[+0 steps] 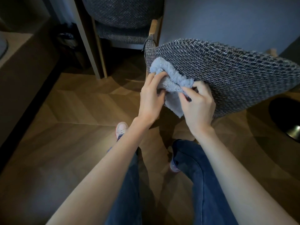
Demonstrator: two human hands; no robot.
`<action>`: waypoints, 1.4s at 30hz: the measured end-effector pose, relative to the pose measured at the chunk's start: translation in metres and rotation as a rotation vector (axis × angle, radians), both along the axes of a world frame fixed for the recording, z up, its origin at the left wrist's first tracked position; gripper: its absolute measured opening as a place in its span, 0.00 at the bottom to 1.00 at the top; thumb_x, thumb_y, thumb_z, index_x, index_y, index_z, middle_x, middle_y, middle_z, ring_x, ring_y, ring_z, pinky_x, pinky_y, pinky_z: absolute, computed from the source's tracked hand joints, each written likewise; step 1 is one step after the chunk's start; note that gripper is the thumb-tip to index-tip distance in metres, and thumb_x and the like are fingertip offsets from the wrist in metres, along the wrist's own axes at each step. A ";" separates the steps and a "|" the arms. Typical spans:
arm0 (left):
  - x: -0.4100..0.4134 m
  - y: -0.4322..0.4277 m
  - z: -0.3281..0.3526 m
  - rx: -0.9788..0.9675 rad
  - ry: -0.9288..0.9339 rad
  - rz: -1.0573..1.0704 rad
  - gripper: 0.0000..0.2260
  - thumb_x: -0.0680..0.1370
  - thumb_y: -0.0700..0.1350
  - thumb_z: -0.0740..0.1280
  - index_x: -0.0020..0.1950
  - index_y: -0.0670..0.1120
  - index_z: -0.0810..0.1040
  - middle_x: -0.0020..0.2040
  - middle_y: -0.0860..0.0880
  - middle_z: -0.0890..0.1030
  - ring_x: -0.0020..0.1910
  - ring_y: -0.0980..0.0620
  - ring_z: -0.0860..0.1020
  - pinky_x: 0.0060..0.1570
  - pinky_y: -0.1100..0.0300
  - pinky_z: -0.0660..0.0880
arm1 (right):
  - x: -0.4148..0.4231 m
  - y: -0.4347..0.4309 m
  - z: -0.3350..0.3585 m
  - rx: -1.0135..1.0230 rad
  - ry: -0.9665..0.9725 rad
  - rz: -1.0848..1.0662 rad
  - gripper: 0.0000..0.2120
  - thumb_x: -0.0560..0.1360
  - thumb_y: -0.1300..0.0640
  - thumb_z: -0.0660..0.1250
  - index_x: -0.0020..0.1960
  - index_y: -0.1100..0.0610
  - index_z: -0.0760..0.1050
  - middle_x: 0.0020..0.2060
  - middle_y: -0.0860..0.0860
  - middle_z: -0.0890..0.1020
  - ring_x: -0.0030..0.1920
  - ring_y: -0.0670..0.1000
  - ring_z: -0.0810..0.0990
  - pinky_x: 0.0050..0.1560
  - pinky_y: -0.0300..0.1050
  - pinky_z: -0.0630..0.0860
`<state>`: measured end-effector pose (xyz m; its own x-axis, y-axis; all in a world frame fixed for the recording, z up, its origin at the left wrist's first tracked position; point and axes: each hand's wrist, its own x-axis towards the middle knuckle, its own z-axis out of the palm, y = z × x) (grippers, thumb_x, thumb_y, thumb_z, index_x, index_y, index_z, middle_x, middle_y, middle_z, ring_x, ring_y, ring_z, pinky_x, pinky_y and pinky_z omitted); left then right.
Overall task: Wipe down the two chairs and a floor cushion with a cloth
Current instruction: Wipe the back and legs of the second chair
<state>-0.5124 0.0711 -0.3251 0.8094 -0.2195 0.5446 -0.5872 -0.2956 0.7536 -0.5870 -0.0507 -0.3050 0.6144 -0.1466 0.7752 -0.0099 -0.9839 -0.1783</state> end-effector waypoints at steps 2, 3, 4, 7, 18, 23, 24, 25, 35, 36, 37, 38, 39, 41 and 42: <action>0.002 -0.001 -0.022 0.035 0.058 -0.001 0.23 0.68 0.29 0.64 0.61 0.42 0.74 0.55 0.50 0.73 0.53 0.59 0.70 0.49 0.68 0.69 | 0.001 0.000 -0.020 0.050 0.086 -0.023 0.05 0.74 0.59 0.70 0.44 0.58 0.84 0.41 0.54 0.80 0.37 0.56 0.79 0.29 0.43 0.70; 0.003 -0.002 -0.033 0.057 0.085 0.001 0.22 0.68 0.29 0.64 0.61 0.42 0.74 0.55 0.52 0.72 0.52 0.59 0.69 0.48 0.68 0.68 | 0.002 -0.001 -0.030 0.069 0.122 -0.029 0.05 0.73 0.59 0.70 0.44 0.58 0.85 0.41 0.54 0.81 0.34 0.56 0.80 0.27 0.43 0.69; 0.004 -0.002 -0.043 0.076 0.112 0.001 0.22 0.68 0.28 0.64 0.60 0.42 0.74 0.54 0.53 0.71 0.51 0.59 0.69 0.47 0.67 0.68 | 0.003 -0.002 -0.039 0.083 0.157 -0.033 0.04 0.72 0.59 0.71 0.44 0.58 0.85 0.40 0.54 0.82 0.32 0.57 0.80 0.27 0.42 0.69; 0.009 -0.004 -0.062 0.106 0.194 0.004 0.21 0.67 0.28 0.64 0.58 0.42 0.75 0.52 0.54 0.72 0.49 0.57 0.70 0.45 0.66 0.67 | 0.008 -0.005 -0.058 0.131 0.268 -0.042 0.05 0.70 0.60 0.74 0.45 0.58 0.85 0.41 0.54 0.83 0.31 0.60 0.81 0.28 0.42 0.69; -0.012 0.032 -0.019 -0.161 0.188 0.095 0.21 0.70 0.29 0.65 0.59 0.47 0.78 0.56 0.50 0.77 0.54 0.60 0.74 0.50 0.67 0.72 | 0.000 0.021 -0.009 0.213 0.197 0.184 0.12 0.74 0.59 0.72 0.57 0.55 0.82 0.43 0.52 0.79 0.37 0.49 0.78 0.33 0.42 0.71; -0.012 0.038 0.041 -0.322 0.180 0.095 0.21 0.77 0.33 0.63 0.68 0.48 0.71 0.61 0.51 0.71 0.57 0.68 0.69 0.57 0.74 0.66 | 0.003 0.036 0.063 0.060 0.078 0.279 0.13 0.77 0.61 0.67 0.61 0.57 0.80 0.50 0.53 0.81 0.52 0.53 0.75 0.53 0.41 0.72; -0.013 0.034 0.050 -0.325 0.230 0.036 0.21 0.79 0.36 0.62 0.70 0.50 0.68 0.61 0.52 0.70 0.56 0.67 0.69 0.58 0.73 0.65 | 0.001 0.033 0.077 0.003 0.055 0.251 0.13 0.77 0.60 0.67 0.61 0.57 0.79 0.52 0.52 0.82 0.54 0.53 0.74 0.56 0.43 0.71; -0.015 0.028 0.058 -0.323 0.282 -0.024 0.21 0.80 0.40 0.63 0.72 0.51 0.66 0.62 0.52 0.68 0.57 0.66 0.69 0.61 0.70 0.66 | -0.001 0.028 0.088 -0.064 0.031 0.214 0.13 0.77 0.60 0.66 0.61 0.57 0.80 0.54 0.51 0.82 0.56 0.54 0.74 0.60 0.46 0.70; -0.022 -0.045 0.074 -0.517 0.364 0.122 0.17 0.79 0.50 0.66 0.64 0.63 0.64 0.63 0.47 0.64 0.63 0.54 0.66 0.67 0.58 0.64 | 0.002 -0.013 0.110 -0.284 0.196 0.043 0.20 0.82 0.47 0.56 0.73 0.47 0.66 0.62 0.52 0.79 0.57 0.56 0.77 0.64 0.51 0.66; -0.020 -0.044 0.068 -0.535 0.337 0.136 0.16 0.79 0.47 0.66 0.64 0.59 0.66 0.62 0.47 0.65 0.60 0.59 0.66 0.65 0.63 0.64 | 0.004 -0.013 0.109 -0.285 0.173 0.032 0.22 0.82 0.46 0.55 0.75 0.46 0.63 0.61 0.51 0.79 0.55 0.56 0.78 0.60 0.51 0.69; -0.017 -0.043 0.061 -0.541 0.320 0.152 0.16 0.79 0.42 0.66 0.63 0.54 0.67 0.60 0.48 0.66 0.58 0.62 0.67 0.62 0.67 0.65 | 0.006 -0.013 0.108 -0.277 0.143 0.026 0.22 0.82 0.45 0.54 0.75 0.46 0.62 0.59 0.50 0.80 0.53 0.56 0.79 0.58 0.50 0.70; -0.012 -0.042 0.054 -0.541 0.319 0.163 0.16 0.78 0.38 0.65 0.63 0.49 0.68 0.60 0.48 0.67 0.57 0.61 0.68 0.62 0.67 0.66 | 0.008 -0.012 0.107 -0.269 0.115 0.020 0.22 0.82 0.44 0.53 0.75 0.45 0.63 0.59 0.49 0.81 0.52 0.56 0.79 0.56 0.50 0.71; -0.008 -0.041 0.047 -0.544 0.330 0.164 0.16 0.77 0.36 0.65 0.63 0.46 0.68 0.60 0.46 0.69 0.57 0.57 0.69 0.62 0.62 0.68 | 0.010 -0.012 0.105 -0.264 0.093 0.010 0.21 0.82 0.43 0.52 0.73 0.46 0.66 0.58 0.49 0.81 0.52 0.55 0.80 0.55 0.50 0.71; -0.002 -0.041 0.035 -0.553 0.354 0.149 0.16 0.77 0.35 0.65 0.61 0.48 0.68 0.60 0.44 0.70 0.57 0.52 0.72 0.60 0.54 0.72 | 0.013 -0.012 0.100 -0.266 0.051 -0.016 0.19 0.82 0.44 0.52 0.68 0.47 0.73 0.58 0.49 0.81 0.53 0.55 0.80 0.55 0.50 0.70; 0.001 -0.041 0.028 -0.545 0.365 0.157 0.16 0.76 0.36 0.66 0.60 0.49 0.68 0.60 0.44 0.69 0.56 0.53 0.73 0.59 0.55 0.73 | 0.015 -0.012 0.098 -0.271 0.022 -0.032 0.18 0.82 0.44 0.54 0.66 0.47 0.75 0.57 0.49 0.82 0.52 0.55 0.80 0.54 0.49 0.70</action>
<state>-0.5118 0.0299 -0.2975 0.9626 0.1440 0.2294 -0.2473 0.1220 0.9612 -0.5720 -0.0623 -0.2072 0.6297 0.0445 0.7756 -0.0426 -0.9949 0.0917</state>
